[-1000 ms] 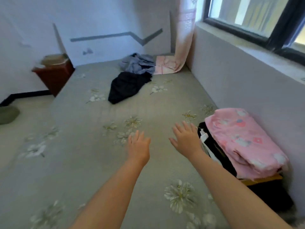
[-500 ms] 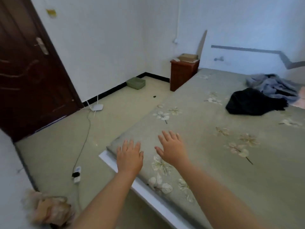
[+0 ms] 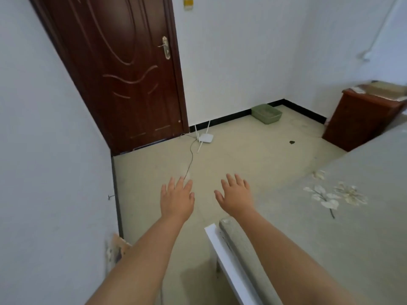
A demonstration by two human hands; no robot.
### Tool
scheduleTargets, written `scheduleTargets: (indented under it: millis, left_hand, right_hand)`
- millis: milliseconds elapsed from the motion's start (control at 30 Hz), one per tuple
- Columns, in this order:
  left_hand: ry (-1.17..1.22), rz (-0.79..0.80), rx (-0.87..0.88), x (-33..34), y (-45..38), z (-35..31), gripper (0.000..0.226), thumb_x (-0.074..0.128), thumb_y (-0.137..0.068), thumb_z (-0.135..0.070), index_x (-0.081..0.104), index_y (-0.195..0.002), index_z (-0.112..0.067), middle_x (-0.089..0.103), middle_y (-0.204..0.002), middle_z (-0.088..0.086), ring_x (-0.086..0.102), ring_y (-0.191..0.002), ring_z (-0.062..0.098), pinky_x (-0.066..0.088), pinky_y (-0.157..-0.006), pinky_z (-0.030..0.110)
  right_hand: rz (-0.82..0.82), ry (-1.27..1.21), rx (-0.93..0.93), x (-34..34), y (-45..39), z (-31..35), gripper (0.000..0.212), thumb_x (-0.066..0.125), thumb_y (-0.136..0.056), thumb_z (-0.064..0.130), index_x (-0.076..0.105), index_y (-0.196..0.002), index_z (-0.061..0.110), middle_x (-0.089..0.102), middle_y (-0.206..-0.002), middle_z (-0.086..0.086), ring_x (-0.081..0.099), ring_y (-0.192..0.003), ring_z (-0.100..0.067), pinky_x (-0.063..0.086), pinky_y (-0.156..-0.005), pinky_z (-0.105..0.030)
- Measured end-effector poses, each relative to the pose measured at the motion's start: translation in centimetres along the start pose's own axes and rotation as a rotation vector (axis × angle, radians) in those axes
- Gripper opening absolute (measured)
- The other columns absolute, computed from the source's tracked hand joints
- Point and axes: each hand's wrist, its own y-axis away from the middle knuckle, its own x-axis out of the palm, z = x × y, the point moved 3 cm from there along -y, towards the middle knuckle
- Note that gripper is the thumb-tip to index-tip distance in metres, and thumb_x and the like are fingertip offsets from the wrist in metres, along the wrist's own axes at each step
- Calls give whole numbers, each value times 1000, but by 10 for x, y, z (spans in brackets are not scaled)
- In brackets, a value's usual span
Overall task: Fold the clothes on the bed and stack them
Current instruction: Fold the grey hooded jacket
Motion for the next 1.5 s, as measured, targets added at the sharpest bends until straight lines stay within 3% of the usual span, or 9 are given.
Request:
scheduleTargets:
  millis: [233,400,633,933,1233,1500]
  left_hand:
    - [-1,-23,-62,-10,-140,86,47,25,-98,-36,18,-144,-28,15,-154,-2,6,-142,24,10,-113,41]
    - [-21,-24,-12,-14,-267,136,48,25,-98,-36,17,-145,-28,14,-154,-1,4,-142,23,8,-114,42]
    - [-6,-16,219,-28,-446,118,48,26,-97,-38,22,-143,-26,18,-153,-2,6,-142,21,10,-114,39]
    - [-27,15,648,-15,-599,-64,46,27,-97,-36,24,-142,-25,16,-153,-2,5,-142,23,9,-113,40]
    - [-14,-49,924,-32,-725,-313,46,27,-98,-34,23,-143,-25,14,-154,-2,4,-142,21,12,-113,39]
    - [47,-115,1198,-33,-785,-540,44,33,-96,-31,31,-140,-24,21,-152,-2,11,-141,21,19,-109,36]
  right_hand:
    - [-26,-11,-52,2,-165,59,53,24,-97,43,25,-143,17,16,-154,-4,7,-142,-25,7,-114,-41]
    - [-66,-35,18,3,-289,87,52,22,-98,41,21,-145,18,13,-155,-4,5,-143,-24,6,-114,-40]
    - [-114,-75,249,-13,-415,49,52,21,-98,42,20,-145,19,12,-155,-3,5,-143,-23,7,-114,-38]
    - [-224,-87,628,-39,-479,-131,50,24,-98,40,25,-144,19,16,-154,-2,11,-142,-21,10,-114,-36]
    - [-374,-38,900,-103,-518,-357,48,27,-98,37,30,-141,16,25,-151,-2,17,-141,-20,16,-113,-34]
    - [-520,-4,1157,-147,-501,-527,45,36,-97,32,40,-137,12,34,-147,-7,25,-138,-23,22,-110,-33]
